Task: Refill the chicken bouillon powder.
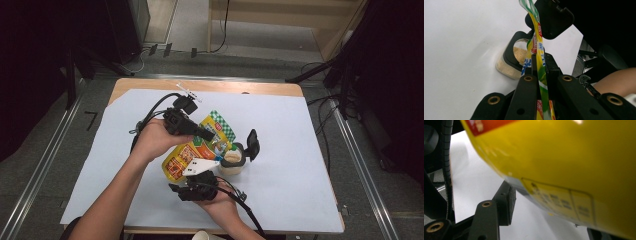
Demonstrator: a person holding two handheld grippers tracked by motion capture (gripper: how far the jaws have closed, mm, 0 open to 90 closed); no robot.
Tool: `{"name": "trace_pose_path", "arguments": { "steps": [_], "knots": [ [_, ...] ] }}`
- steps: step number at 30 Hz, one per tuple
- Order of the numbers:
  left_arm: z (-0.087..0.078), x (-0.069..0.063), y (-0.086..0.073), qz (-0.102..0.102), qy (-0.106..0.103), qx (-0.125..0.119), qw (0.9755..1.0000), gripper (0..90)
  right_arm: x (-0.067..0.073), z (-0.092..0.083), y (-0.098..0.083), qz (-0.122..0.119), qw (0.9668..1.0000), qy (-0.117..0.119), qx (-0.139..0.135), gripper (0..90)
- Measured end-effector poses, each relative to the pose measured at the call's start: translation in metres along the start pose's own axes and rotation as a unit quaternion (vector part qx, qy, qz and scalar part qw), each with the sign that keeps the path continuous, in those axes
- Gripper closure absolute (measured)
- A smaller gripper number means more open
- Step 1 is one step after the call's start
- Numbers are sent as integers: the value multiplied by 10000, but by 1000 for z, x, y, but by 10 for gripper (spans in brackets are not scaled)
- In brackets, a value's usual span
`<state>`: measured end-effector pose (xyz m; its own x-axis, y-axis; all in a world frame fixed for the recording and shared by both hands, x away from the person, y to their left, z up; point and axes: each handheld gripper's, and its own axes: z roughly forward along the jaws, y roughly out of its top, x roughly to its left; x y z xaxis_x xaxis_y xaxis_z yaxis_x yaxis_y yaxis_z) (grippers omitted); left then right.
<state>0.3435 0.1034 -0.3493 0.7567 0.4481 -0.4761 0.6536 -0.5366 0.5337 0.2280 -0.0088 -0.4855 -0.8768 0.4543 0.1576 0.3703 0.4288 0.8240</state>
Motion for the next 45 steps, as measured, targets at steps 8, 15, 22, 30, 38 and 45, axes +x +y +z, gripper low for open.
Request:
{"name": "trace_pose_path", "arguments": {
  "steps": [8,15,22,30,38,45],
  "knots": [
    [-15,3,-4,36,-212,-182,9996,900,-1,-3,1,-5,10000,-58,-73,471],
    [-26,5,-7,82,-393,-331,9986,900,-7,-7,2,142,9997,-65,-187,464],
    [-44,17,-13,-92,-578,-577,9966,900,-10,-10,3,147,9995,-124,-269,449],
    [-61,25,-19,-163,-576,-839,9947,900,-14,-14,3,233,9987,-303,-332,445],
    [-80,26,-24,-132,-448,-1152,9922,900,-20,-21,5,300,9975,-414,-485,440],
    [-94,33,-30,-223,-294,-1395,9895,900,-21,-20,3,313,9974,-433,-485,432]
  ]
}}
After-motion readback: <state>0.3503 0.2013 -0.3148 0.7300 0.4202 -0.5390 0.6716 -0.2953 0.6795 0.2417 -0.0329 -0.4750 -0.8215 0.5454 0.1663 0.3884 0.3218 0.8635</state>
